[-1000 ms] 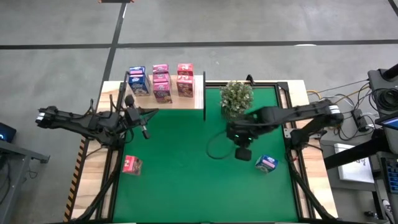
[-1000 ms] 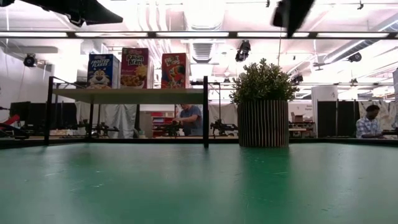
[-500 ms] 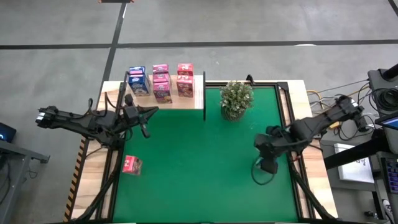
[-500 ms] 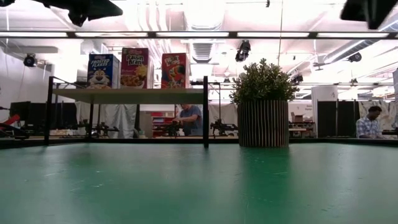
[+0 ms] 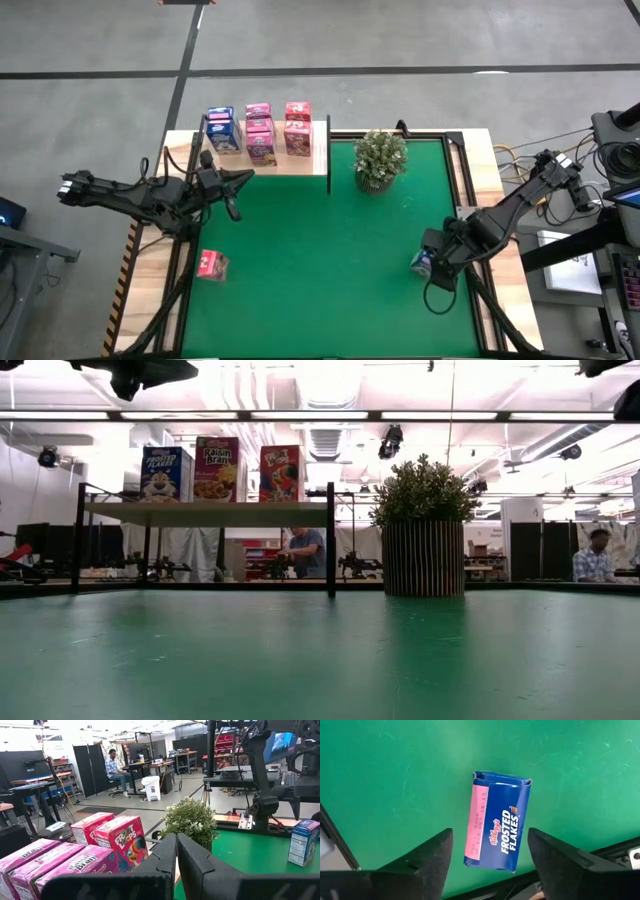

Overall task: Stack cereal on shelf
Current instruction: Put the blue cereal box on the shelf

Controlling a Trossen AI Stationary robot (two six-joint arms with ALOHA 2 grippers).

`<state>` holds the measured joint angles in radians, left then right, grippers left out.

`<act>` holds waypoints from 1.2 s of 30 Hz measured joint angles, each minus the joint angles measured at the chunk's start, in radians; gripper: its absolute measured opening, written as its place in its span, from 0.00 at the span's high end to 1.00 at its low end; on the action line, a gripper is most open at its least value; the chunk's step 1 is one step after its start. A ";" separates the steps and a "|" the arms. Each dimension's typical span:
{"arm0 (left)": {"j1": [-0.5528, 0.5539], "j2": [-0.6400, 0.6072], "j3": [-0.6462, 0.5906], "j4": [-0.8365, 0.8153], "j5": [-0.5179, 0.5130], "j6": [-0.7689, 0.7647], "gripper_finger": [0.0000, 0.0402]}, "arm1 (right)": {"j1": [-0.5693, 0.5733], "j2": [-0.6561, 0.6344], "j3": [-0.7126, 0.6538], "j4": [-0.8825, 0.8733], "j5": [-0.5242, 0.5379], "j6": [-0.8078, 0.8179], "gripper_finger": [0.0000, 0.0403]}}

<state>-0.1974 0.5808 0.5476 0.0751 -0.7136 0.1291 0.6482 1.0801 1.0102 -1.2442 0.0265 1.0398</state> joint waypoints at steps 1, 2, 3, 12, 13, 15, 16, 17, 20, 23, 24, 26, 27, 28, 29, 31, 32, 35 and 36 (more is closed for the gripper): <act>0.000 0.000 0.000 0.001 0.000 0.000 1.00 | 0.003 0.000 0.000 0.001 0.000 0.006 0.37; 0.000 0.000 0.000 0.001 0.000 0.000 1.00 | 0.002 0.000 0.000 0.002 0.001 0.009 0.36; 0.000 0.000 0.000 0.001 0.000 0.000 1.00 | 0.002 0.000 0.000 0.002 0.001 0.009 0.36; 0.000 0.000 0.000 0.000 0.000 0.007 1.00 | 0.002 0.037 -0.022 0.007 0.027 0.035 0.36; 0.000 0.000 0.000 0.000 0.000 0.008 1.00 | 0.002 0.049 -0.026 0.008 0.026 0.029 0.36; 0.001 0.000 0.000 0.000 0.000 0.009 1.00 | 0.002 0.074 -0.030 0.007 0.026 0.014 0.37; 0.001 0.000 0.000 0.000 0.000 0.009 1.00 | 0.002 0.086 -0.031 0.008 0.026 0.008 0.37; 0.001 0.000 0.000 0.000 0.000 0.009 1.00 | 0.002 0.096 -0.031 0.008 0.026 0.000 0.38; 0.001 0.000 0.000 0.000 0.000 0.007 1.00 | 0.002 0.115 -0.024 0.007 0.026 -0.012 0.41; 0.001 0.000 0.000 0.000 0.000 0.001 1.00 | 0.002 0.113 -0.022 0.010 0.026 -0.010 0.45; 0.001 0.000 0.000 0.000 0.000 -0.001 1.00 | 0.002 0.113 -0.022 0.010 0.026 -0.007 0.47; 0.001 0.000 0.000 0.000 0.000 -0.004 1.00 | 0.002 0.113 -0.022 0.013 0.026 -0.003 0.50; 0.001 0.000 0.000 0.000 0.000 -0.005 1.00 | 0.002 0.113 -0.022 0.017 0.027 -0.003 0.51; 0.001 0.000 0.000 0.000 0.000 -0.006 1.00 | 0.002 0.113 -0.022 0.025 0.028 -0.004 0.53; 0.001 0.000 0.000 0.000 0.000 -0.007 1.00 | 0.002 0.113 -0.022 0.032 0.030 -0.004 0.54; 0.001 0.000 0.000 0.000 0.000 -0.007 1.00 | 0.002 0.113 -0.022 0.033 0.037 -0.003 0.57; 0.001 0.000 0.000 0.000 0.000 -0.007 1.00 | 0.002 0.113 -0.022 0.033 0.043 -0.002 0.58; 0.001 0.000 0.000 0.000 0.000 -0.007 1.00 | 0.002 0.113 -0.022 0.035 0.053 -0.003 0.61; 0.001 0.000 0.000 0.000 0.000 -0.007 1.00 | 0.002 0.113 -0.022 0.036 0.054 -0.003 0.62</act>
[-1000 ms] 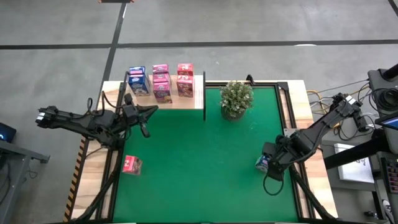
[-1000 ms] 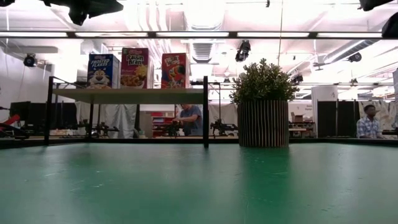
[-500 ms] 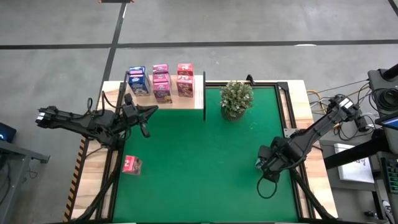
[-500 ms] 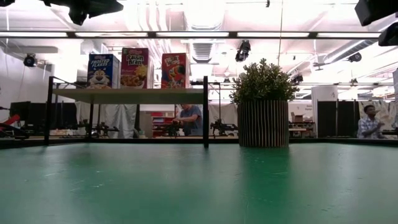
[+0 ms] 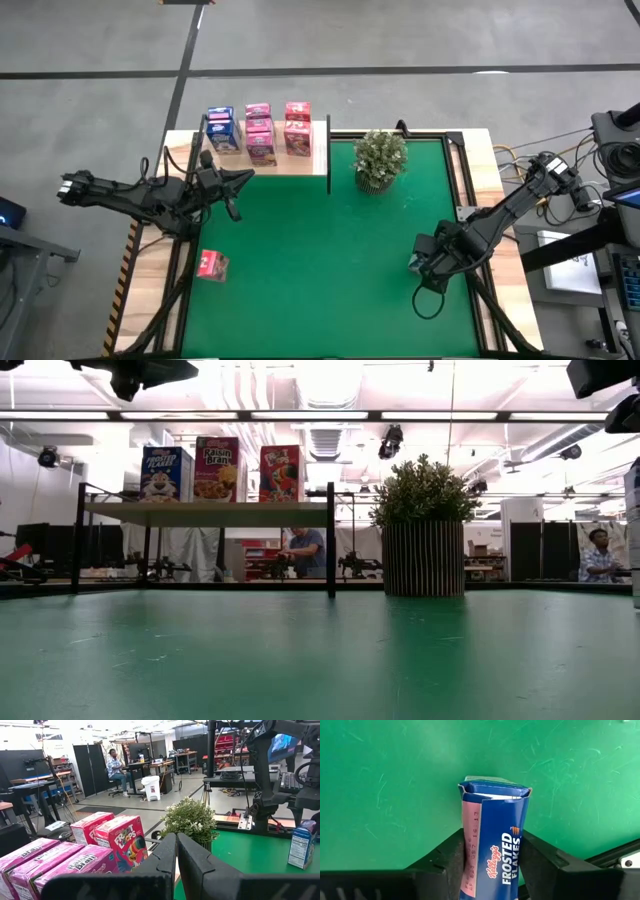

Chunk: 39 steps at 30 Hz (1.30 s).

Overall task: Stack cereal on shelf
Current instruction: Put the blue cereal box on the shelf

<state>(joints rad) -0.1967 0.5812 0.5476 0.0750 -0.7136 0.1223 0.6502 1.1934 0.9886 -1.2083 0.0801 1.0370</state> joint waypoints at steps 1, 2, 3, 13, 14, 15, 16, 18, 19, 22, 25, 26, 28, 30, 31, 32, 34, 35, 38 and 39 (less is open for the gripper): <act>0.000 0.000 0.000 0.000 0.000 0.000 1.00 | 0.000 0.000 0.000 0.003 0.002 -0.001 0.63; 0.000 0.000 0.000 0.000 0.002 0.000 1.00 | 0.000 0.000 0.000 0.007 0.009 -0.005 0.65; 0.000 0.000 0.000 0.000 0.011 0.000 1.00 | 0.000 0.000 0.000 0.014 0.020 -0.010 0.66; -0.001 0.145 0.000 0.157 0.248 -0.043 1.00 | -0.092 -0.001 0.055 0.191 0.215 -0.241 0.70; -0.001 0.172 0.000 0.179 0.261 -0.043 1.00 | -0.115 -0.002 0.064 0.222 0.230 -0.277 0.70; -0.001 0.196 0.000 0.205 0.269 -0.041 1.00 | -0.141 -0.002 0.070 0.255 0.237 -0.318 0.70; -0.001 0.220 0.001 0.225 0.281 -0.037 1.00 | -0.166 -0.002 0.074 0.291 0.239 -0.364 0.70; -0.001 0.264 0.013 0.232 0.289 -0.034 1.00 | -0.215 -0.002 0.077 0.365 0.239 -0.462 0.70; -0.001 0.286 0.020 0.231 0.290 -0.034 1.00 | -0.239 -0.002 0.078 0.404 0.238 -0.514 0.70; -0.001 0.341 0.046 0.230 0.290 -0.033 1.00 | -0.307 0.002 0.077 0.519 0.236 -0.665 0.70; -0.002 0.384 0.073 0.220 0.290 -0.032 1.00 | -0.367 0.017 0.079 0.590 0.235 -0.791 0.70; -0.002 0.395 0.081 0.213 0.291 -0.031 1.00 | -0.385 0.022 0.082 0.609 0.235 -0.827 0.70; -0.002 0.414 0.096 0.208 0.291 -0.031 1.00 | -0.420 0.037 0.087 0.647 0.235 -0.889 0.70; -0.002 0.426 0.108 0.203 0.299 -0.033 1.00 | -0.451 0.054 0.092 0.680 0.234 -0.947 0.70; -0.002 0.433 0.116 0.201 0.309 -0.036 0.99 | -0.465 0.066 0.095 0.687 0.234 -0.974 0.70; -0.002 0.439 0.123 0.195 0.318 -0.040 0.98 | -0.478 0.078 0.101 0.690 0.234 -0.997 0.70; -0.002 0.450 0.128 0.185 0.347 -0.049 0.94 | -0.498 0.111 0.116 0.697 0.228 -1.037 0.70; -0.002 0.456 0.132 0.187 0.367 -0.053 0.92 | -0.506 0.126 0.127 0.698 0.227 -1.056 0.70; -0.002 0.477 0.132 0.188 0.392 -0.070 0.81 | -0.518 0.183 0.175 0.698 0.208 -1.109 0.70; -0.002 0.487 0.132 0.188 0.392 -0.078 0.77 | -0.520 0.205 0.193 0.694 0.198 -1.123 0.70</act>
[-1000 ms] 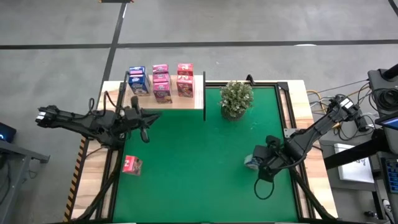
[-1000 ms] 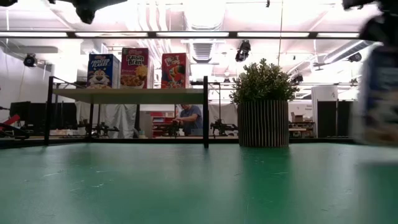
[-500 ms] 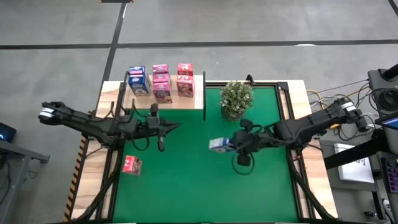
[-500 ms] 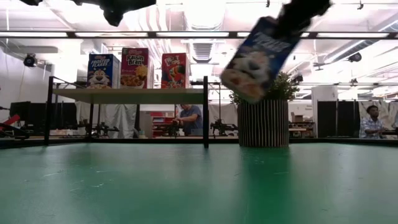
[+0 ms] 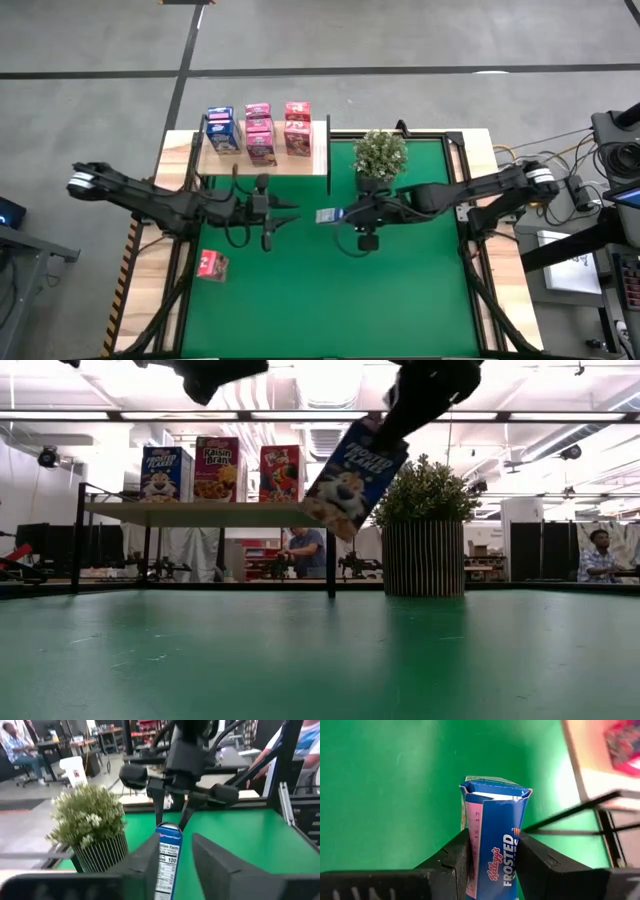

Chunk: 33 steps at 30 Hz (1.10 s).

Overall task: Stack cereal on shelf
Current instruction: Put the blue cereal box on the shelf

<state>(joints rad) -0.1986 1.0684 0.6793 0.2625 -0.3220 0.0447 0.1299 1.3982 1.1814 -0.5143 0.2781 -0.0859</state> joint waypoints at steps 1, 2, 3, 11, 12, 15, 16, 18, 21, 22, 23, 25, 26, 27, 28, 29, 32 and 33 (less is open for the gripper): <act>0.000 0.010 -0.002 -0.002 0.000 -0.008 0.73 | 0.000 0.020 0.021 -0.006 -0.001 -0.014 0.70; 0.000 0.022 -0.002 -0.001 0.000 -0.014 0.68 | 0.000 0.038 0.040 -0.009 -0.002 -0.026 0.70; 0.000 0.038 -0.003 0.005 0.000 -0.018 0.64 | 0.000 0.055 0.061 -0.014 -0.001 -0.037 0.70; 0.000 0.178 -0.003 0.045 0.000 -0.025 0.34 | 0.000 0.173 0.228 -0.123 -0.001 -0.083 0.70; 0.000 0.190 -0.001 0.057 -0.002 -0.025 0.32 | 0.000 0.183 0.242 -0.136 -0.001 -0.088 0.70; 0.004 0.228 -0.001 0.097 -0.051 -0.025 0.28 | 0.000 0.207 0.276 -0.147 -0.001 -0.095 0.70; 0.006 0.237 -0.001 0.096 -0.069 -0.025 0.28 | 0.000 0.213 0.285 -0.157 -0.001 -0.098 0.70; 0.013 0.256 -0.001 0.098 -0.079 -0.025 0.28 | 0.000 0.222 0.298 -0.166 -0.001 -0.102 0.70; 0.017 0.279 -0.001 0.111 -0.079 -0.026 0.28 | 0.000 0.224 0.301 -0.170 -0.001 -0.109 0.70; 0.019 0.289 -0.001 0.125 -0.079 -0.028 0.28 | 0.000 0.224 0.301 -0.168 -0.001 -0.111 0.70; 0.021 0.297 -0.001 0.139 -0.079 -0.028 0.28 | 0.000 0.223 0.301 -0.167 -0.001 -0.110 0.70; 0.024 0.312 -0.001 0.164 -0.079 -0.028 0.28 | 0.000 0.221 0.300 -0.168 -0.001 -0.109 0.70; 0.026 0.323 -0.001 0.180 -0.079 -0.028 0.28 | 0.000 0.219 0.300 -0.167 -0.001 -0.109 0.70; 0.027 0.331 -0.001 0.190 -0.079 -0.027 0.28 | 0.000 0.218 0.299 -0.166 -0.001 -0.109 0.70; 0.030 0.341 -0.001 0.201 -0.079 -0.026 0.28 | 0.000 0.218 0.299 -0.164 -0.001 -0.109 0.70; 0.032 0.351 -0.001 0.216 -0.079 -0.026 0.28 | 0.000 0.218 0.299 -0.161 -0.001 -0.109 0.70; 0.036 0.375 -0.001 0.248 -0.079 -0.019 0.29 | 0.000 0.218 0.299 -0.163 -0.001 -0.109 0.70; 0.037 0.382 -0.001 0.252 -0.079 -0.013 0.30 | 0.000 0.218 0.299 -0.162 -0.001 -0.110 0.70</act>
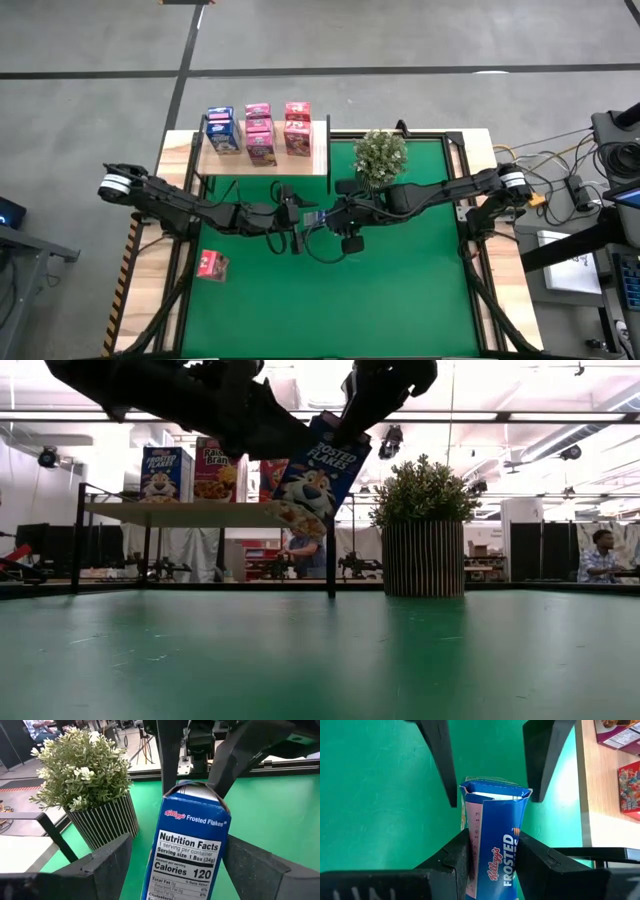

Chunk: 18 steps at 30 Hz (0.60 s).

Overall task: Stack cereal on shelf
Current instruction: Put the blue cereal box on the shelf

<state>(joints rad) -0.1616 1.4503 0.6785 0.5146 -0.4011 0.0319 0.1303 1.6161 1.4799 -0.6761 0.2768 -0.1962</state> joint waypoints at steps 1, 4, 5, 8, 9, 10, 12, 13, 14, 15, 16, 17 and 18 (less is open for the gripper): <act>0.000 0.006 0.000 0.008 0.000 0.005 0.31 | 0.000 0.001 0.000 0.000 0.000 -0.003 0.70; 0.000 0.013 0.000 0.018 0.000 0.014 0.35 | 0.000 0.001 0.000 0.000 0.000 -0.005 0.70; 0.000 0.013 0.000 0.018 0.000 0.015 0.37 | 0.000 0.001 0.000 0.000 0.000 -0.005 0.70; -0.001 0.014 0.000 0.017 0.003 0.016 0.43 | 0.000 0.001 0.000 0.001 -0.015 -0.010 0.70; -0.001 0.014 0.000 0.017 0.003 0.016 0.45 | 0.000 0.001 0.000 0.002 -0.016 -0.010 0.70; -0.001 0.013 0.000 0.017 0.004 0.016 0.47 | 0.000 0.001 0.000 0.002 -0.016 -0.010 0.70; -0.001 0.011 0.000 0.017 0.004 0.017 0.50 | -0.001 0.001 0.000 0.004 -0.016 -0.010 0.69; -0.001 0.011 0.000 0.017 0.004 0.020 0.51 | -0.001 0.001 0.000 0.004 -0.018 -0.009 0.68; -0.001 0.011 0.000 0.017 0.004 0.022 0.52 | -0.001 0.001 0.000 0.004 -0.018 -0.007 0.66; -0.001 0.011 0.000 0.017 0.004 0.023 0.53 | -0.001 0.001 0.000 0.005 -0.019 -0.007 0.65; -0.001 0.011 0.000 0.016 0.004 0.026 0.54 | -0.001 0.001 0.000 0.005 -0.020 -0.007 0.63; -0.001 0.011 0.000 0.017 0.003 0.027 0.55 | -0.001 0.001 0.000 0.007 -0.021 -0.007 0.61; -0.001 0.010 0.000 0.016 0.003 0.030 0.55 | -0.001 0.001 0.000 0.008 -0.022 -0.007 0.59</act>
<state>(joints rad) -0.1624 1.4601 0.6785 0.5308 -0.3977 0.0617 0.1295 1.6173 1.4796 -0.6681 0.2549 -0.2028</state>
